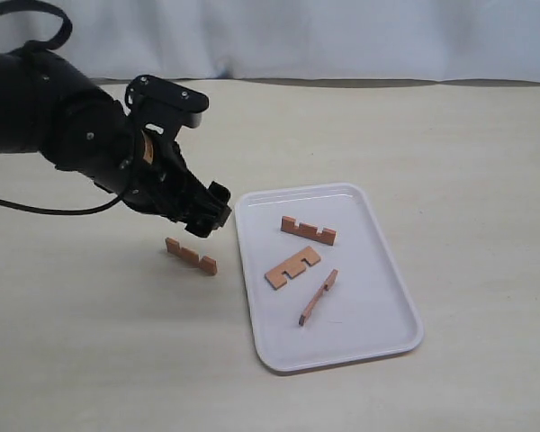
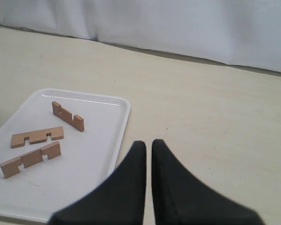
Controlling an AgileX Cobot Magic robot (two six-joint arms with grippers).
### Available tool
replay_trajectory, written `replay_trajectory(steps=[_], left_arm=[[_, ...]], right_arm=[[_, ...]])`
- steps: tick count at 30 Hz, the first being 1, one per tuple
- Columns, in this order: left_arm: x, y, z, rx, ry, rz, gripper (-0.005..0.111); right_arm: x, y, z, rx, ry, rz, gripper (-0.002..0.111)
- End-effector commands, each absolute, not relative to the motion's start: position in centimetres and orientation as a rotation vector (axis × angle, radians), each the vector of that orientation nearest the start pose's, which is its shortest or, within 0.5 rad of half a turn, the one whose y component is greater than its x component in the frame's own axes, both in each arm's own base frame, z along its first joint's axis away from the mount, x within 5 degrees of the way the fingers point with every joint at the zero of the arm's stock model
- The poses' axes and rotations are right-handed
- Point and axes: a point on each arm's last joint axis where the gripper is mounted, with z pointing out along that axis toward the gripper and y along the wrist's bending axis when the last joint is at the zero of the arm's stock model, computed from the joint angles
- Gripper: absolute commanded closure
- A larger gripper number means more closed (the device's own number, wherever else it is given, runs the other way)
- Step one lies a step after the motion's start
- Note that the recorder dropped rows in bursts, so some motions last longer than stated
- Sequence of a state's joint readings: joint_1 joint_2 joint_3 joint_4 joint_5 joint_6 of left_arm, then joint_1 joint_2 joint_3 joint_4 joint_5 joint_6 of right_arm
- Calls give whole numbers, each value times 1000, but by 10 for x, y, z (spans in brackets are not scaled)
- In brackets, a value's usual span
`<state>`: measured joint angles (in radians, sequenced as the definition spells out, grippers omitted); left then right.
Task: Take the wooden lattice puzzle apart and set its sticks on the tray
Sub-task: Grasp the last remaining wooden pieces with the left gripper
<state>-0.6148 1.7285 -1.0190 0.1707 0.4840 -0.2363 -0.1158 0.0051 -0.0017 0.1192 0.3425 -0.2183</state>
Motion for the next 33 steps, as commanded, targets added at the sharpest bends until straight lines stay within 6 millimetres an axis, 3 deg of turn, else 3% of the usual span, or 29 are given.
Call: replay_trajectory(steps=[1, 6, 9, 33], left_arm=[[285, -192, 163, 672, 2639, -109, 15], [287, -194, 135, 696, 2705, -75, 15], [289, -195, 128, 701, 2704, -77, 15], [293, -199, 101, 720, 2709, -84, 15]], right_arm=[[54, -3, 183, -25, 1824, -123, 104], [54, -3, 183, -25, 1824, -123, 104], [54, -3, 183, -25, 1824, -123, 104], [54, -3, 183, -25, 1824, -123, 104]])
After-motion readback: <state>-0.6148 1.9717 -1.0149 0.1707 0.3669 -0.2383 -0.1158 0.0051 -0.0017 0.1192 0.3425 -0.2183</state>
